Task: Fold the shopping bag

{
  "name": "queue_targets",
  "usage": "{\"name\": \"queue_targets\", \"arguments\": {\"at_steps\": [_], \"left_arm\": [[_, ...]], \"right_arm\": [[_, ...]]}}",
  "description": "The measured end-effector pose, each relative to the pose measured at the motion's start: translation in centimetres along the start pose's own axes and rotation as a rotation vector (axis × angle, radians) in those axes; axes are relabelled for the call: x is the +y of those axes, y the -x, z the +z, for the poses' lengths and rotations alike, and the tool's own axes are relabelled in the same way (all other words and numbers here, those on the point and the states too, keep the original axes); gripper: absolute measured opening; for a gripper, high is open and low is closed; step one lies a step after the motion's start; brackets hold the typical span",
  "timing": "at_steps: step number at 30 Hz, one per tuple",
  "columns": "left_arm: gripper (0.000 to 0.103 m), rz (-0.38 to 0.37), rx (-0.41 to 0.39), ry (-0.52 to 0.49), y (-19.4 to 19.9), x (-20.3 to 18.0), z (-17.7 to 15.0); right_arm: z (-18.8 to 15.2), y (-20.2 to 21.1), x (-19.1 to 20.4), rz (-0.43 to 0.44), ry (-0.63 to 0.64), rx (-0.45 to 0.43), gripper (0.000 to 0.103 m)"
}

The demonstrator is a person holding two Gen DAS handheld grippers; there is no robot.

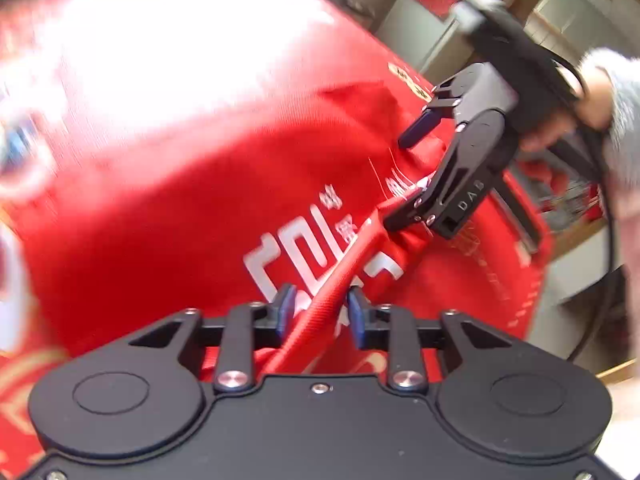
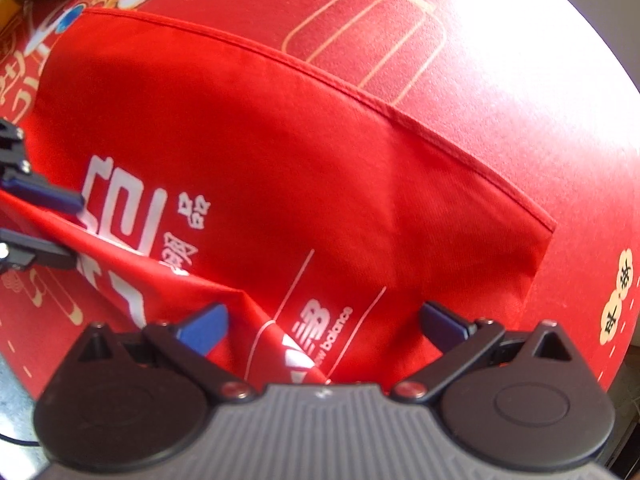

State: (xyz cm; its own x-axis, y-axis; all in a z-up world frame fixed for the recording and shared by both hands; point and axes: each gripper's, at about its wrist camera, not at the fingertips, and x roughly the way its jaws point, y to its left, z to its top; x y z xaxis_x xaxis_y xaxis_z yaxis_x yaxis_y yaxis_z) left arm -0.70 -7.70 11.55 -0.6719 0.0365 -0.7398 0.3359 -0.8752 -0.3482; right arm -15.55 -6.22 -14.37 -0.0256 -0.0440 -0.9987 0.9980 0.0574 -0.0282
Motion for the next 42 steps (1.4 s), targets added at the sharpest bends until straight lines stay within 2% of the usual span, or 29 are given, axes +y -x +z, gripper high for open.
{"name": "queue_targets", "arguments": {"at_steps": [2,5,8,10,12,16,22,25,29,34,36,37,38,42], "left_arm": [[0.028,-0.008,-0.055,0.024,1.7,-0.1,-0.6],[0.028,0.002,-0.142,-0.020,3.8,-1.2,-1.5],[0.028,-0.104,-0.158,-0.040,4.6,-2.6,-2.5],[0.029,-0.162,-0.139,-0.038,4.0,-3.4,-3.2],[0.028,-0.113,-0.139,-0.006,3.2,-3.5,-3.6],[0.025,0.002,-0.207,0.098,2.6,-2.2,-3.8],[0.024,0.010,-0.228,0.214,2.4,0.2,-4.4],[0.024,0.017,-0.254,0.225,2.7,0.1,-4.8],[0.024,0.062,-0.292,0.161,3.3,-1.7,-5.5],[0.023,0.102,-0.278,0.163,2.2,-2.0,-6.4],[0.022,0.104,-0.287,0.196,2.0,-1.6,-6.6],[0.014,0.105,-0.295,0.216,2.1,-1.4,-6.6],[0.013,0.108,-0.308,0.231,2.2,-1.2,-6.6],[0.014,0.161,-0.347,0.205,2.8,-1.7,-6.5]], "right_arm": [[-0.1,-0.8,0.3,-0.001,0.007,-0.016,0.102],[-0.2,-2.2,1.0,-0.007,0.016,-0.048,0.102],[-0.4,-3.3,1.2,-0.003,0.015,-0.060,0.102],[-0.5,-4.1,1.4,0.000,0.012,-0.068,0.102],[-0.6,-5.0,1.6,-0.003,0.013,-0.076,0.102],[-0.2,-5.7,1.6,-0.019,0.022,-0.085,0.102],[-1.0,-7.5,1.5,-0.039,0.044,-0.086,0.102],[-0.8,-8.6,1.4,-0.033,0.043,-0.083,0.102],[-0.8,-9.4,1.0,-0.028,0.042,-0.082,0.102],[-0.4,-10.4,0.7,-0.036,0.051,-0.079,0.102],[0.0,-10.7,0.8,-0.041,0.054,-0.080,0.102],[0.1,-10.9,0.7,-0.045,0.056,-0.081,0.102],[0.3,-10.7,0.4,-0.047,0.058,-0.082,0.102],[0.4,-10.0,-0.4,-0.051,0.062,-0.080,0.102]]}}
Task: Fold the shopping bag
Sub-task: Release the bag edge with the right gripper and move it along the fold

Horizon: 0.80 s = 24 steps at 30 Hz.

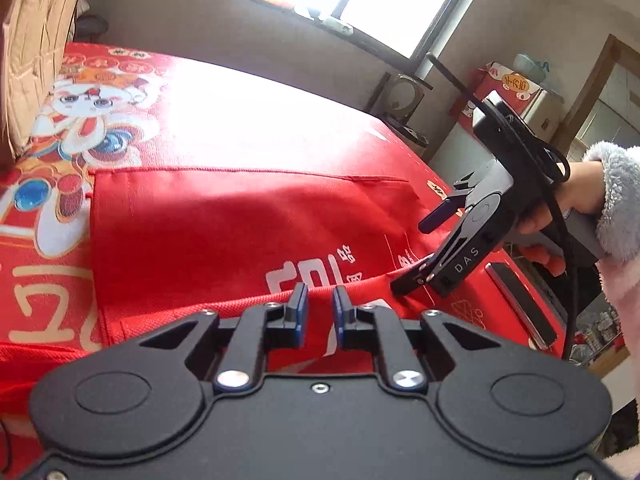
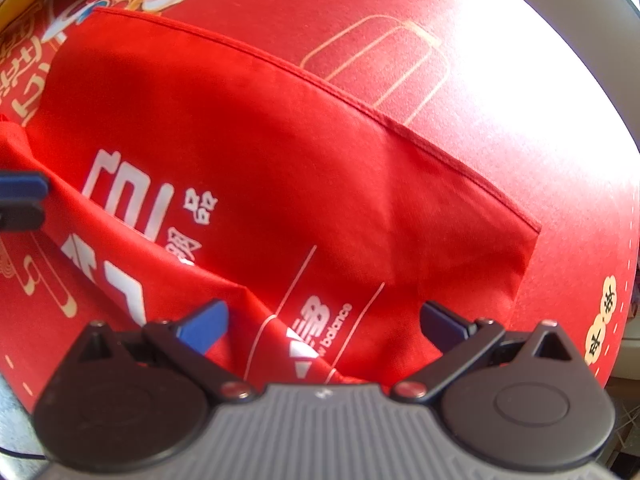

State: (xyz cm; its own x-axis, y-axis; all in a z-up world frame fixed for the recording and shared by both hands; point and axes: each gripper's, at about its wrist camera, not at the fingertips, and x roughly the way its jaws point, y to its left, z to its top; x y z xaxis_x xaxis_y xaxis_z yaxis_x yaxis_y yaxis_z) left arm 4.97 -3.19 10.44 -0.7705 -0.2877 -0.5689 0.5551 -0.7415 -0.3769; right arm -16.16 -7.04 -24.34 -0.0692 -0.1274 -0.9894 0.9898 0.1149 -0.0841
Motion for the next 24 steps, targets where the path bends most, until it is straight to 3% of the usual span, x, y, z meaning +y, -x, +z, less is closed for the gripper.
{"name": "queue_targets", "arguments": {"at_steps": [4,6,8,14,20,21,24], "left_arm": [[0.015,0.014,0.037,0.017,-1.0,0.5,-0.3],[0.010,0.042,0.047,-0.002,-1.5,0.6,-0.5],[0.004,0.070,0.059,-0.020,-2.0,0.5,-0.8],[0.003,0.076,0.074,-0.033,-2.7,0.9,-0.6],[0.003,0.081,0.078,-0.068,-2.9,0.7,-0.6],[0.003,0.083,0.079,-0.072,-2.9,0.6,-0.6],[0.003,0.084,0.086,-0.084,-3.0,0.6,-0.6]], "right_arm": [[-0.4,0.4,0.1,-0.005,0.010,0.004,0.102],[-0.4,0.8,-0.3,-0.008,0.013,0.002,0.102],[-0.5,1.1,-1.1,-0.003,0.008,-0.007,0.102],[-1.9,3.4,-4.6,0.042,-0.047,-0.071,0.102],[-5.8,6.7,-5.6,-0.039,-0.046,-0.314,0.101],[-6.4,7.7,-5.5,-0.064,-0.030,-0.374,0.096],[-9.2,15.1,-6.9,-0.051,-0.029,-0.640,0.064]]}}
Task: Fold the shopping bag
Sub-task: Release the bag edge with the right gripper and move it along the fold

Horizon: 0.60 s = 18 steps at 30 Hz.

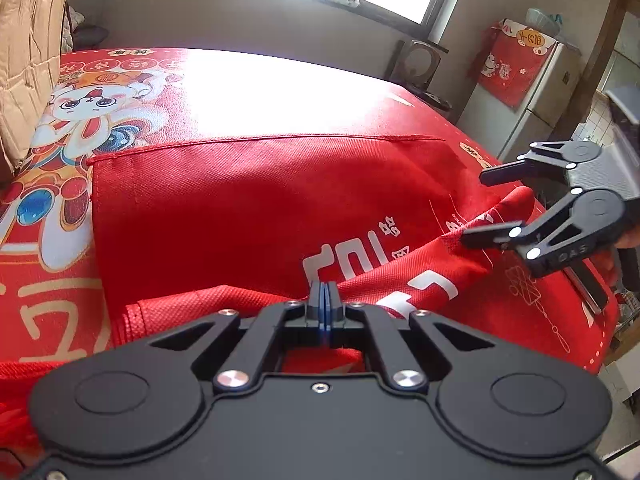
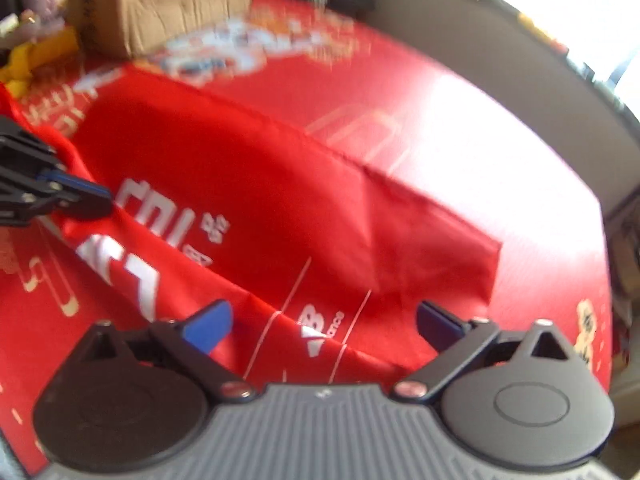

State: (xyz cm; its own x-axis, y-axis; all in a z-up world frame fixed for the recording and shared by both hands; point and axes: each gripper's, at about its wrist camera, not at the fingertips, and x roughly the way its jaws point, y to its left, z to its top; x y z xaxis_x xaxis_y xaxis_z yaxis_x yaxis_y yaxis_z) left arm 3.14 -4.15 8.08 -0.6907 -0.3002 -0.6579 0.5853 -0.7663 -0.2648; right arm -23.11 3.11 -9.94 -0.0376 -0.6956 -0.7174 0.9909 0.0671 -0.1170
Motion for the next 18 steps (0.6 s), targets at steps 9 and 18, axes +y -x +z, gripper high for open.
{"name": "queue_targets", "arguments": {"at_steps": [9,18], "left_arm": [[0.003,0.014,0.032,-0.041,-0.4,-0.3,0.6],[0.003,0.016,0.075,-0.081,-0.7,-0.4,1.4]], "right_arm": [[7.3,20.5,6.0,-0.182,0.547,-0.111,0.010],[5.5,16.4,10.1,-0.201,1.013,0.060,0.036]]}}
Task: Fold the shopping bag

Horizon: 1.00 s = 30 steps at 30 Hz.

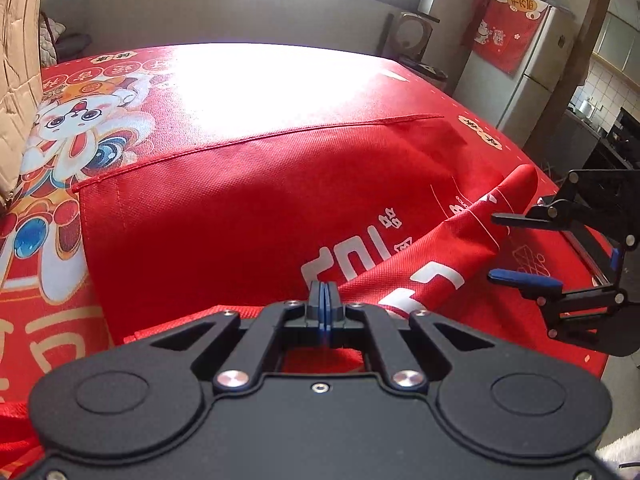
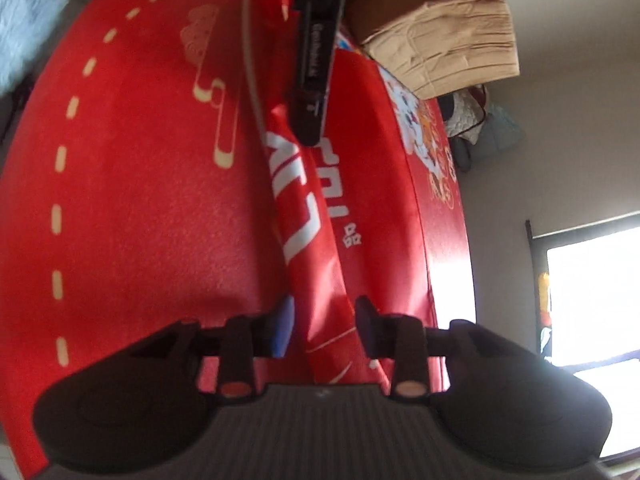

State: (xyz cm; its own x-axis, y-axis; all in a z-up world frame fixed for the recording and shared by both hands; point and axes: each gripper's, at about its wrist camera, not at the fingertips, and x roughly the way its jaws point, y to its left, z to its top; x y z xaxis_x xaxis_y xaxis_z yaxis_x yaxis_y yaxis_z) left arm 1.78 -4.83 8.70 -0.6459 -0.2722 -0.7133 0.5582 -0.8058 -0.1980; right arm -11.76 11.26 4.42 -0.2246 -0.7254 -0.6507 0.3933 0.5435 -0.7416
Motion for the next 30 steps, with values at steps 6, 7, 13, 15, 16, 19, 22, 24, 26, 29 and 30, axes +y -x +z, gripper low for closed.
{"name": "queue_targets", "arguments": {"at_steps": [6,7,13,15,16,19,22,24,26,29,30], "left_arm": [[0.003,-0.063,0.038,0.005,-0.2,1.3,0.7],[0.003,-0.071,0.048,-0.001,-0.3,1.4,0.9],[0.003,-0.071,0.068,-0.043,-0.5,1.0,1.3],[0.003,-0.074,0.066,-0.046,-0.5,1.0,1.3],[0.003,-0.078,0.064,-0.043,-0.6,1.0,1.2],[0.003,-0.086,0.057,-0.038,-0.6,1.1,1.1],[0.003,-0.088,0.051,-0.040,-0.6,1.0,1.0],[0.003,-0.090,0.046,-0.039,-0.7,0.9,0.8],[0.003,-0.091,0.043,-0.043,-0.6,0.8,0.7],[0.003,-0.104,0.057,-0.059,-0.6,0.7,0.9],[0.003,-0.116,0.068,-0.062,-0.7,0.7,1.1]], "right_arm": [[-0.9,-1.6,-0.1,-0.043,0.071,0.020,0.037],[-1.1,-1.9,-0.1,-0.056,0.084,0.021,0.038],[-0.6,-2.9,-0.3,-0.090,0.164,-0.009,0.038],[-0.2,-3.1,-0.4,-0.089,0.200,-0.018,0.035],[-0.2,-3.1,-0.4,-0.082,0.219,-0.018,0.030],[-0.6,-3.3,0.1,-0.093,0.268,-0.029,0.023],[-0.6,-3.7,0.8,-0.081,0.297,-0.015,0.009],[-0.6,-3.7,1.0,-0.081,0.307,-0.005,0.008],[-0.5,-3.6,1.0,-0.072,0.304,0.000,0.008],[0.2,-2.8,0.3,-0.018,0.263,0.026,0.008],[0.3,-2.5,0.1,0.003,0.243,0.030,0.008]]}}
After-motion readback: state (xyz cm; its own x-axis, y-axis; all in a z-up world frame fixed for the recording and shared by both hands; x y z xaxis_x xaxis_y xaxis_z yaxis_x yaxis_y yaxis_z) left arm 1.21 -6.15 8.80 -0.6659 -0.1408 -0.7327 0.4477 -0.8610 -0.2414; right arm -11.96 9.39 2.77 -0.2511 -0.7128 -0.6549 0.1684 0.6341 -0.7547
